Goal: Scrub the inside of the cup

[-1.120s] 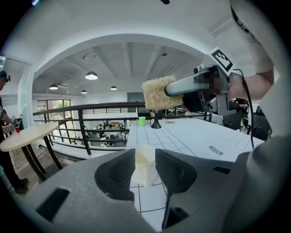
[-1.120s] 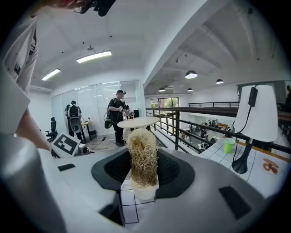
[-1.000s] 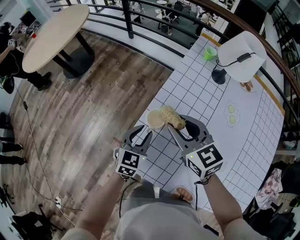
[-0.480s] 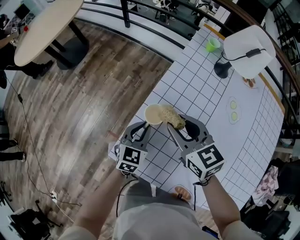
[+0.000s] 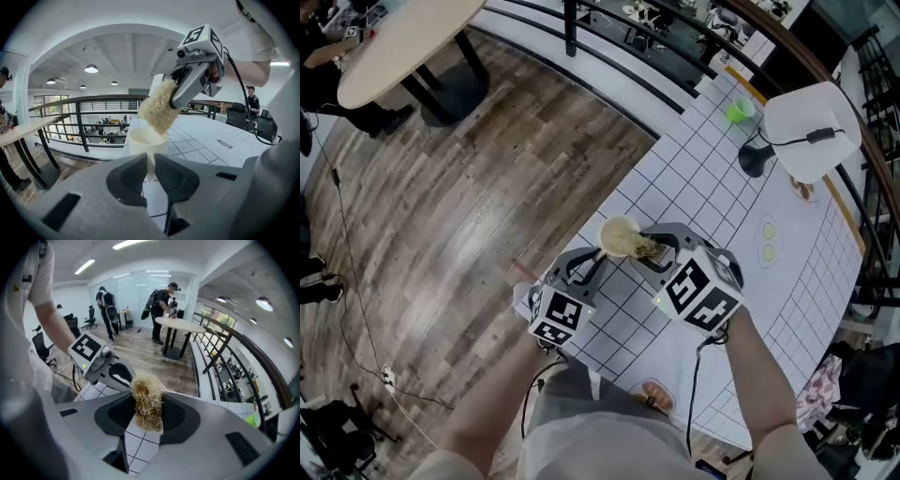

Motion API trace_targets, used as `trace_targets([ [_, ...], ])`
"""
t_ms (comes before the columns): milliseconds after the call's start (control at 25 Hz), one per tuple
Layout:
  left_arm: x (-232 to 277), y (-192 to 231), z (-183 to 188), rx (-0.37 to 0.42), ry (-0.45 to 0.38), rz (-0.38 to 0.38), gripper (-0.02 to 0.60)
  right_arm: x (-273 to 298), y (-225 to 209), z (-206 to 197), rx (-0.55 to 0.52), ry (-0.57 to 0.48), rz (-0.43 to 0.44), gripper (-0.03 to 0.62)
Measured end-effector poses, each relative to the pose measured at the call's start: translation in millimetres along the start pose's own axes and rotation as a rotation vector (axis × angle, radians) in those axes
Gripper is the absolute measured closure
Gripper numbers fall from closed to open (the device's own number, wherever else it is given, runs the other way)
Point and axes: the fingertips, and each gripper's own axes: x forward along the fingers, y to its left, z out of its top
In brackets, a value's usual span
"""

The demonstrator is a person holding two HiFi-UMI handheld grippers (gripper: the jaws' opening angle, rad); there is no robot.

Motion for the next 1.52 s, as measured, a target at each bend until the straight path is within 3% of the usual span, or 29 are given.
trace_targets([
  [160, -2, 2, -1, 0.021, -0.012, -0.028, 0.52, 21, 0, -3, -0.159, 0.163, 0.023, 0.451],
  [280, -3, 2, 0, 0.039, -0.019, -0.045, 0.52, 35, 1, -9, -0.206, 0.253, 0.068, 0.451],
  [680, -1, 2, 2, 0.001, -0.024, -0.08, 0.52, 63, -6, -13, -0.283, 0.395, 0.157, 0.451],
  [920, -2, 2, 2, -0.002, -0.032, -0.078, 0.52, 91, -1, -20, -0.297, 0.409, 0.126, 0.457],
  [1040, -3, 4, 2, -0.014, -0.034, -0.072, 0.52, 90, -3, -20, -0.168, 0.327, 0.114, 0.461],
  [1320, -2, 6, 5, -0.023, -0.041, -0.074, 0.52, 50, -23, -8, 0.465, -0.09, 0.162, 0.464],
  [1400, -4, 5, 5, -0.02, -0.046, -0.073, 0.52, 37, -24, -4, 0.477, -0.129, 0.137, 0.465],
  [1520, -3, 2, 6, -0.002, -0.053, -0.076, 0.52, 33, -18, -5, 0.288, -0.02, 0.09, 0.465],
])
